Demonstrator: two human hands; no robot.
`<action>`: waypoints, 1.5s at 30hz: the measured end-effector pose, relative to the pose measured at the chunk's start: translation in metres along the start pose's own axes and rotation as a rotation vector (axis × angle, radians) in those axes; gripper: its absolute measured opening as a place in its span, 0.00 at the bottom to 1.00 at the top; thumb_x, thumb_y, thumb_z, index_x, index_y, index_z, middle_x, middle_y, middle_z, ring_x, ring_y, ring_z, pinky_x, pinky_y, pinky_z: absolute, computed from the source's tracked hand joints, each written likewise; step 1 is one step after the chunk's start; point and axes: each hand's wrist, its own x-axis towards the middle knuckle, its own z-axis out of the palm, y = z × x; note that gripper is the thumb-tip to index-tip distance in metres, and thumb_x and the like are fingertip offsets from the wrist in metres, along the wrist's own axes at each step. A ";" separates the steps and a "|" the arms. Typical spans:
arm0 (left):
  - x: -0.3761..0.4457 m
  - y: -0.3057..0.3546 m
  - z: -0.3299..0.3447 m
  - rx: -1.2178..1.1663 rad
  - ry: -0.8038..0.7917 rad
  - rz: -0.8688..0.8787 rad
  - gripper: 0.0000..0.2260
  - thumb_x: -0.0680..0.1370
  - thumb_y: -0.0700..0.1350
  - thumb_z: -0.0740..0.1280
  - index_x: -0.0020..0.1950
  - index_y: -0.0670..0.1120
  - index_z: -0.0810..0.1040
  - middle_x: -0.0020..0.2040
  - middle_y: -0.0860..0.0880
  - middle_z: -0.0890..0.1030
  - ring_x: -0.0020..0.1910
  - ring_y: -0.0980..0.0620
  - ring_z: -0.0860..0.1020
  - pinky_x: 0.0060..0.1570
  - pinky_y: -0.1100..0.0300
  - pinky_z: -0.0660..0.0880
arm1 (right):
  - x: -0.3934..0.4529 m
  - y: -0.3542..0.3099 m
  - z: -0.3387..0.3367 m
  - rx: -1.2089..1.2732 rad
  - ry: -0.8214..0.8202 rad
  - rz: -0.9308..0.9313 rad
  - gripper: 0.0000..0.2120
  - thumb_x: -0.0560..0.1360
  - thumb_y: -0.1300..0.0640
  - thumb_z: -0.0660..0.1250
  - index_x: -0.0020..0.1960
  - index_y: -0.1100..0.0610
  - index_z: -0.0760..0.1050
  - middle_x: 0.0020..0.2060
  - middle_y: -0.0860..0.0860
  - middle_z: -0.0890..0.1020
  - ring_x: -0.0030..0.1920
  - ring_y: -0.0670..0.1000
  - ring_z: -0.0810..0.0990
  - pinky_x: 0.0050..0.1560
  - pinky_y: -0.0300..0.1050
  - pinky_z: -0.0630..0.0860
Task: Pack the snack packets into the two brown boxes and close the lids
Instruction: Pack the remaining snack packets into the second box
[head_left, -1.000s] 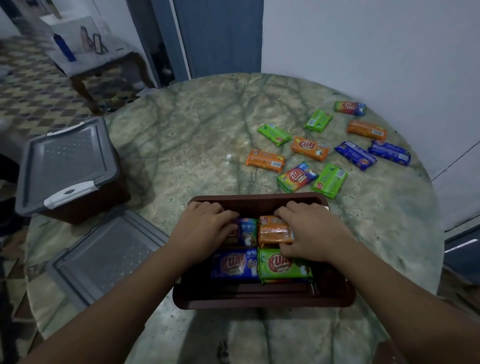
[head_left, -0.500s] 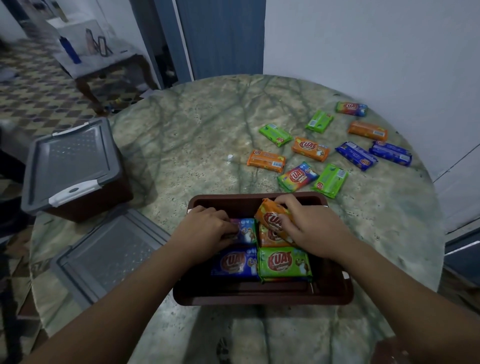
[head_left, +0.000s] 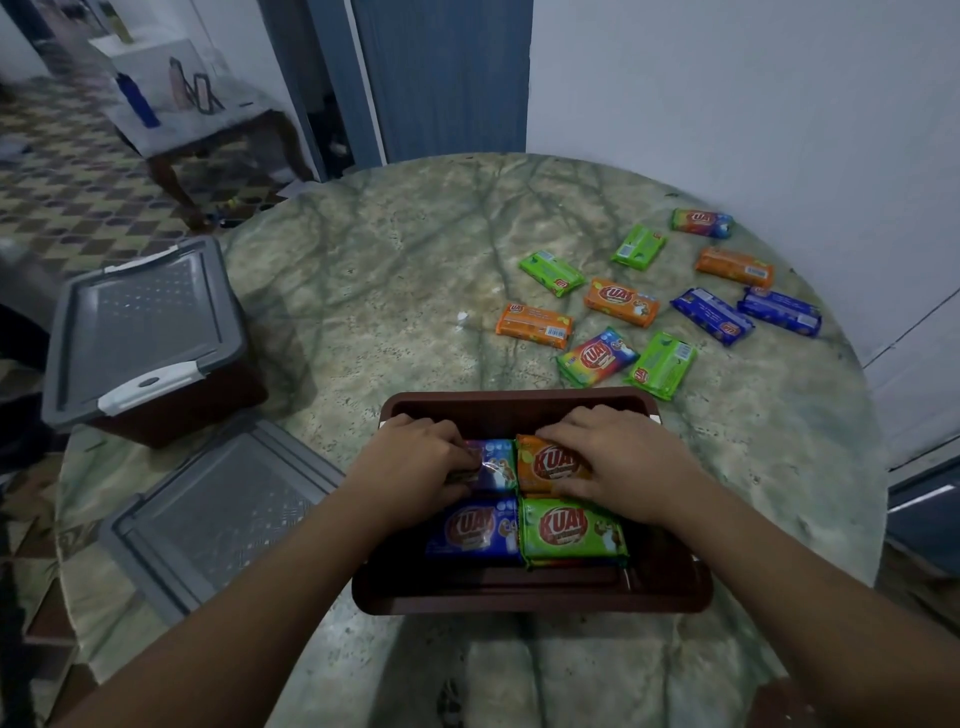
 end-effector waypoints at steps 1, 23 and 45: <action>0.000 0.000 -0.001 0.003 -0.004 0.005 0.17 0.78 0.62 0.65 0.65 0.62 0.80 0.61 0.57 0.78 0.56 0.52 0.77 0.56 0.53 0.69 | 0.000 -0.001 0.000 -0.026 -0.022 -0.010 0.34 0.77 0.35 0.66 0.79 0.42 0.61 0.68 0.43 0.71 0.64 0.49 0.72 0.62 0.48 0.72; 0.025 -0.005 -0.005 -0.363 0.160 -0.421 0.12 0.83 0.56 0.61 0.64 0.53 0.73 0.55 0.51 0.72 0.60 0.47 0.67 0.52 0.52 0.72 | 0.003 0.006 0.006 -0.005 0.312 0.326 0.17 0.81 0.48 0.65 0.69 0.47 0.70 0.56 0.50 0.74 0.57 0.55 0.72 0.58 0.53 0.69; 0.126 0.036 -0.009 -0.241 0.079 -0.129 0.14 0.82 0.60 0.59 0.62 0.55 0.73 0.56 0.48 0.75 0.57 0.45 0.70 0.52 0.46 0.75 | -0.044 0.071 -0.006 0.042 0.218 0.605 0.18 0.83 0.40 0.56 0.70 0.44 0.68 0.59 0.50 0.74 0.61 0.55 0.71 0.59 0.56 0.68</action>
